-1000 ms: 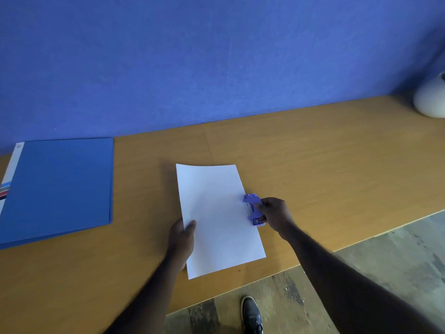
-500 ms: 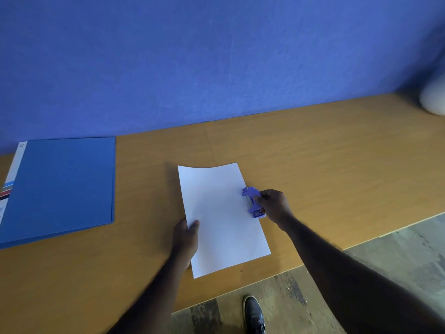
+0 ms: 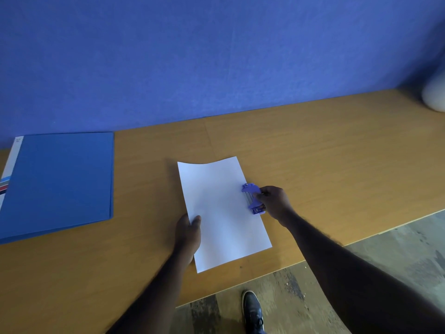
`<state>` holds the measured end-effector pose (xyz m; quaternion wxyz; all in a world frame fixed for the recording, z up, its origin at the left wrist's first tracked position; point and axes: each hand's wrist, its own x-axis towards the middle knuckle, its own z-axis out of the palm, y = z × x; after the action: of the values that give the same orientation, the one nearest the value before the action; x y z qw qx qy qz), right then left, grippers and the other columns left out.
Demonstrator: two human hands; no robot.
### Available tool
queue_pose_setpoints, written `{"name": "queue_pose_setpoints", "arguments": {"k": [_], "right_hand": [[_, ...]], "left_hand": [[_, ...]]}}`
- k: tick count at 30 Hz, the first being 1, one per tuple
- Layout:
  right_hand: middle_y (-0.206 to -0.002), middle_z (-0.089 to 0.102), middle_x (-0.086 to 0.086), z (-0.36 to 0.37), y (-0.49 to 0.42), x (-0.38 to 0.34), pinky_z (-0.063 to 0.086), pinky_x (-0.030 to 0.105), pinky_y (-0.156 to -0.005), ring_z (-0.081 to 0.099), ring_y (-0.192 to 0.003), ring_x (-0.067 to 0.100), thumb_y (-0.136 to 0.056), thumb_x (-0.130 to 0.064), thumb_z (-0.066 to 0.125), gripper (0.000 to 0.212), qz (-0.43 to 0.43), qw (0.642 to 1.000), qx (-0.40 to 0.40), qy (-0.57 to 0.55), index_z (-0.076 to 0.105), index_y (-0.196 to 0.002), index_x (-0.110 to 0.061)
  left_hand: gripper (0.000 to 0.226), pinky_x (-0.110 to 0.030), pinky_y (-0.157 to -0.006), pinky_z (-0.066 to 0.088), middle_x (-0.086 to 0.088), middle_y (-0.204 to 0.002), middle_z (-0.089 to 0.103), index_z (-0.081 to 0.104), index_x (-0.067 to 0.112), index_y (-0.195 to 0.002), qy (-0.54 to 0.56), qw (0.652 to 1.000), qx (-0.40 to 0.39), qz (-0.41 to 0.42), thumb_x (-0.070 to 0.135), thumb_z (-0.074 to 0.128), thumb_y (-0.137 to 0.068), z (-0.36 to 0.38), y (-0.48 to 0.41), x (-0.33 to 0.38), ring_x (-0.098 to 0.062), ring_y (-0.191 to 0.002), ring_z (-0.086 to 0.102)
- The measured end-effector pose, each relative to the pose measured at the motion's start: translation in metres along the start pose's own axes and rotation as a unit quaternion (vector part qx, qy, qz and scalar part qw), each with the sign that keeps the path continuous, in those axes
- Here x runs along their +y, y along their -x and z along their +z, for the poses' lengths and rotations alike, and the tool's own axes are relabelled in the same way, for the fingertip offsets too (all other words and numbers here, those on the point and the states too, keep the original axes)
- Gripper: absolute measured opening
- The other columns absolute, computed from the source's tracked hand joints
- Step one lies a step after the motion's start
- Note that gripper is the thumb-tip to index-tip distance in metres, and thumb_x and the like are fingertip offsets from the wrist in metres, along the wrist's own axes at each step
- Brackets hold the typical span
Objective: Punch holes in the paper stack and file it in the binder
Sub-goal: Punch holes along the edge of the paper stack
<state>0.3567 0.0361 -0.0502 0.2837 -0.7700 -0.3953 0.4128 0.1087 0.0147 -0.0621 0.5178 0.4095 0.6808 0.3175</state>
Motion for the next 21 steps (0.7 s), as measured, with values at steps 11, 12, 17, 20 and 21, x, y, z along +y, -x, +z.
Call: {"name": "queue_pose_setpoints", "arguments": {"k": [11,12,17,20,21], "right_hand": [[-0.066,0.06,0.007,0.0011,-0.0042,-0.0001,0.04,0.029,-0.055,0.051,-0.06,0.02,-0.094,-0.027,0.059,0.031,0.039,0.999,0.025,-0.026,0.067,-0.09,0.003],[-0.066,0.06,0.007,0.0008,-0.0043,0.0003,0.04,0.029,-0.055,0.051,-0.06,0.02,-0.093,-0.027,0.06,0.03,0.037,0.999,0.026,-0.029,0.068,-0.09,0.002],[-0.07,0.062,0.008,-0.0027,-0.0067,0.0006,0.041,0.032,-0.059,0.052,-0.065,0.02,-0.092,-0.029,0.062,0.028,0.032,0.999,0.013,-0.02,0.069,-0.09,-0.002],[-0.073,0.063,0.009,-0.0043,-0.0076,0.0013,0.043,0.034,-0.061,0.054,-0.068,0.021,-0.092,-0.029,0.063,0.028,0.04,0.999,0.008,-0.018,0.069,-0.09,-0.002],[-0.075,0.065,0.011,-0.0048,-0.0085,0.0016,0.045,0.034,-0.061,0.056,-0.068,0.022,-0.091,-0.03,0.064,0.028,0.047,0.999,0.009,-0.016,0.069,-0.091,-0.002]], "left_hand": [[0.031,-0.043,-0.097,0.05,-0.011,-0.123,0.063,0.058,0.005,-0.125,-0.012,1.0,0.014,0.001,0.015,0.051,-0.097,0.0023,-0.0038,-0.0007,-0.028,-0.111,0.06],[0.03,-0.042,-0.097,0.05,-0.011,-0.122,0.063,0.058,0.005,-0.124,-0.014,1.0,0.018,0.003,0.015,0.051,-0.097,0.0029,-0.004,-0.0009,-0.029,-0.11,0.06],[0.029,-0.04,-0.096,0.049,-0.011,-0.121,0.064,0.06,0.004,-0.122,-0.02,1.0,0.02,-0.003,0.014,0.051,-0.096,0.0021,-0.0056,0.0002,-0.029,-0.109,0.06],[0.03,-0.041,-0.096,0.05,-0.011,-0.12,0.064,0.06,0.005,-0.122,-0.022,1.0,0.02,-0.006,0.015,0.051,-0.096,0.0016,-0.0061,0.0005,-0.029,-0.109,0.061],[0.03,-0.041,-0.096,0.05,-0.011,-0.12,0.064,0.059,0.005,-0.123,-0.023,0.999,0.021,-0.008,0.015,0.051,-0.096,0.0014,-0.0062,0.0008,-0.029,-0.109,0.061]]}}
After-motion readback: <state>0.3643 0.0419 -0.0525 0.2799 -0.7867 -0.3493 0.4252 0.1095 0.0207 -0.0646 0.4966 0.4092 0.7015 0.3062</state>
